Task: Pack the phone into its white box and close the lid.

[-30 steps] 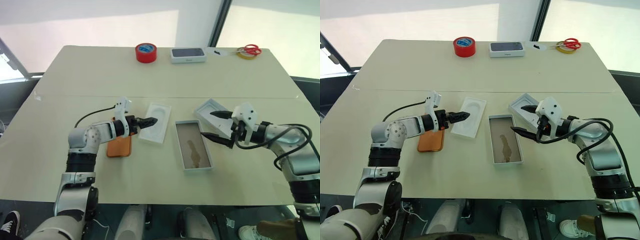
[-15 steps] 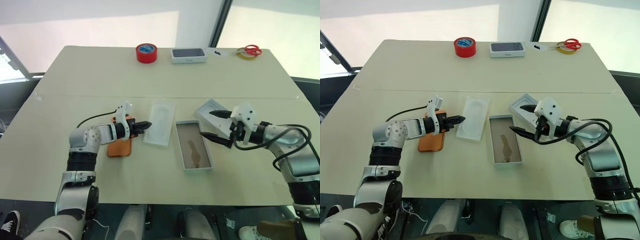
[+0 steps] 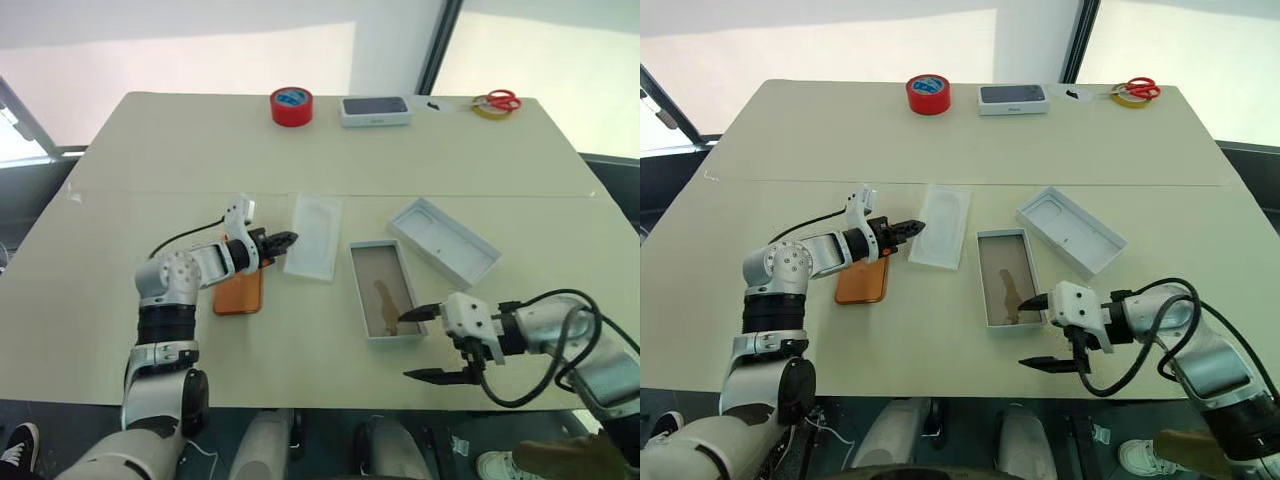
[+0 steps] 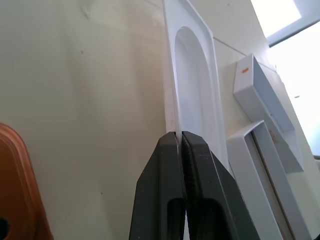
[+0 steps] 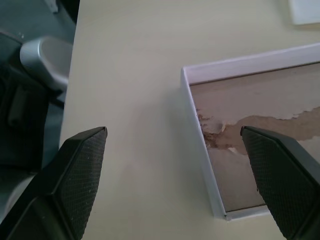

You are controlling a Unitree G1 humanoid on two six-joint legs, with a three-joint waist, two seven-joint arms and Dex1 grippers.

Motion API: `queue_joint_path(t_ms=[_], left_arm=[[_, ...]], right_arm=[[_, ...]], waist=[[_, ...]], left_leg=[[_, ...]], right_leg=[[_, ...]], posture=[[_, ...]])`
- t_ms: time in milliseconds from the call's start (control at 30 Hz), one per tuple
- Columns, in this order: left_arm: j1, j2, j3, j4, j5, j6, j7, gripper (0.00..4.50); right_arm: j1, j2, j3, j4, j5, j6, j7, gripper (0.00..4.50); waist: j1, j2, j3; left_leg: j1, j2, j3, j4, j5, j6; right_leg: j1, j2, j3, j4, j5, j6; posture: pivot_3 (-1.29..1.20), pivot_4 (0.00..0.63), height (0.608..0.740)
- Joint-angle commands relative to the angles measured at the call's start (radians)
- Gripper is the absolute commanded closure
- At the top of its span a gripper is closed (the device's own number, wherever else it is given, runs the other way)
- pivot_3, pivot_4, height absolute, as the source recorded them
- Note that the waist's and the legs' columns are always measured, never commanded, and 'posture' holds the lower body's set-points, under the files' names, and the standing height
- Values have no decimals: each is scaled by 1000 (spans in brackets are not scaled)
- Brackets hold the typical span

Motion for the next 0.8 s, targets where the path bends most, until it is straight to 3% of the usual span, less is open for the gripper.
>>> queue_joint_path(t_ms=[33, 233, 267, 667, 800], left_arm=[[8, 8, 40, -63, -35, -26, 6, 4500], [-2, 1, 81, -83, -70, -24, 31, 4500], [-9, -7, 97, -84, -87, -7, 45, 4500], [-80, -82, 213, -73, -266, 94, 166, 4500], [-67, -84, 204, -90, -283, 102, 174, 4500]], right_arm=[[-47, 30, 36, 58, -52, -41, -12, 911], [-116, 69, 68, 123, -77, -64, -7, 4092], [-142, 89, 69, 128, -62, -44, -8, 4428], [-377, 288, 153, 327, -174, -63, -107, 4428], [-372, 296, 145, 332, -170, -73, -105, 3119]], waist=[[0, 0, 0], [1, -1, 0], [0, -2, 0], [2, -3, 1], [-1, -3, 1]], left_leg=[[0, 0, 0, 0, 0, 0], [0, 0, 0, 1, 1, 1], [1, 0, 0, 1, 1, 1], [1, 0, 0, 0, 2, 0], [2, -1, 0, 0, 2, 0]], right_leg=[[0, 0, 0, 0, 0, 0], [1, 0, -1, 0, 0, 0], [1, 1, -1, 0, 0, 0], [2, 1, -1, 1, 0, 1], [2, 2, -1, 1, 0, 1]], posture=[[0, 150, 735], [0, 150, 735], [0, 150, 735], [0, 150, 735], [0, 150, 735]])
